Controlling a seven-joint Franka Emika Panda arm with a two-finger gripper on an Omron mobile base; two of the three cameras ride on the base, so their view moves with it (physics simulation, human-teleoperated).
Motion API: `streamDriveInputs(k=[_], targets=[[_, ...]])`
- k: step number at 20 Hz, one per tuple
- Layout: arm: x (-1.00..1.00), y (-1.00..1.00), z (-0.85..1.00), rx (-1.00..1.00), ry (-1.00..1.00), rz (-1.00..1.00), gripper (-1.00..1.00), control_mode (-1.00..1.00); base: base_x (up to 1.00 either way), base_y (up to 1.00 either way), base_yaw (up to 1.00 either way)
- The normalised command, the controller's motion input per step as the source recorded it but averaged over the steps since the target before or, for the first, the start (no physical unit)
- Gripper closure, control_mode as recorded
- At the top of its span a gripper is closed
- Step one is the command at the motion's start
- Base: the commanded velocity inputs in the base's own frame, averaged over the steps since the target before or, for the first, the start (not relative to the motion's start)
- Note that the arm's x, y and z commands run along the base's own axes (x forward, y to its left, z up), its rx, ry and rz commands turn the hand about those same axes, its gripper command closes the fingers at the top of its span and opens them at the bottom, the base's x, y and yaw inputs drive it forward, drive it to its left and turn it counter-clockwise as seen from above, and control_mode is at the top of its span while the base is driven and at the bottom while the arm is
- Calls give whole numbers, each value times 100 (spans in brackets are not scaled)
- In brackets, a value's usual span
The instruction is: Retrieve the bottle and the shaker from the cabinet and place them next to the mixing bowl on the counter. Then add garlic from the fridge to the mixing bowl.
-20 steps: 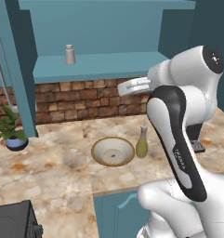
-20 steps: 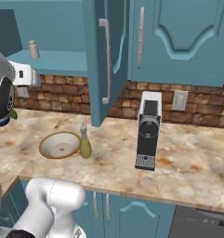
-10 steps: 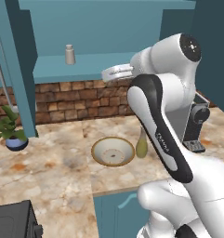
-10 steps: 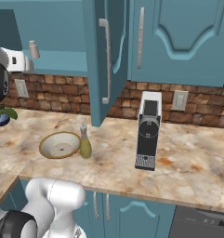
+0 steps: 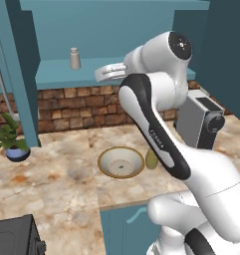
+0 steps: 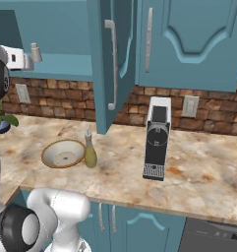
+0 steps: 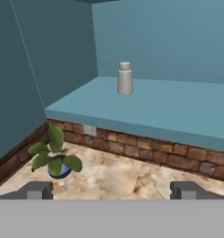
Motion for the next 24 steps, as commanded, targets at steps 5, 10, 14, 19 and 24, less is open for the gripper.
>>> streamDriveInputs(k=[5,10,14,19,24], targets=[[27,20,0,0,0,0,-100,-100,0,0,0],[42,17,11,0,5,1,-100,-100,0,0,0],[29,19,28,0,10,3,-100,-100,0,0,0],[42,2,1,-1,0,-1,-100,-100,0,0,0],[59,0,-17,-1,0,-7,-100,-100,0,0,0]])
